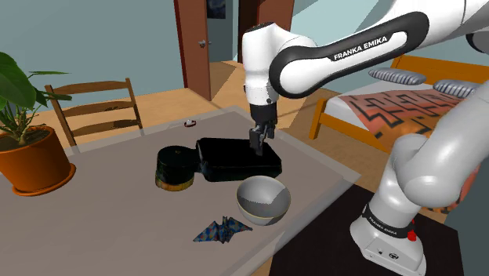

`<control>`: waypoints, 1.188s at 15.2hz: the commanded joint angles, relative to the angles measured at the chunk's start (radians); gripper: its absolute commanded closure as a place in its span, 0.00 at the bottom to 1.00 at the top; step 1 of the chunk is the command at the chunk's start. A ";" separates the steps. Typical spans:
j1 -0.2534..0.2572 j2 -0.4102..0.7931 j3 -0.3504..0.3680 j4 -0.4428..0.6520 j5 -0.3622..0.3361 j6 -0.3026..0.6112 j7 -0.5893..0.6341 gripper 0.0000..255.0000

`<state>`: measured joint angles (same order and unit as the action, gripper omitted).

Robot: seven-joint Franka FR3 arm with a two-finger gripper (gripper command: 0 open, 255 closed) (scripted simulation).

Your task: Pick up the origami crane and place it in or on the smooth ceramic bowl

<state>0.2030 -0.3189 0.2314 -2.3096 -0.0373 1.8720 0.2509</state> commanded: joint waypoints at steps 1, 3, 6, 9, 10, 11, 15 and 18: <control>0.015 0.062 0.025 0.024 -0.009 0.025 0.006 0.00; 0.032 0.120 0.053 0.049 -0.019 0.045 0.018 0.00; 0.059 0.209 0.093 0.091 -0.042 0.070 0.038 0.00; 0.088 0.301 0.130 0.138 -0.071 0.089 0.061 0.00; 0.098 0.332 0.141 0.155 -0.083 0.095 0.069 0.00; 0.109 0.364 0.152 0.173 -0.095 0.099 0.078 0.00; 0.158 0.490 0.187 0.247 -0.149 0.110 0.110 0.00; 0.202 0.585 0.206 0.308 -0.192 0.112 0.131 0.00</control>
<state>0.3919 0.2380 0.4310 -2.0162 -0.2153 1.9817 0.3775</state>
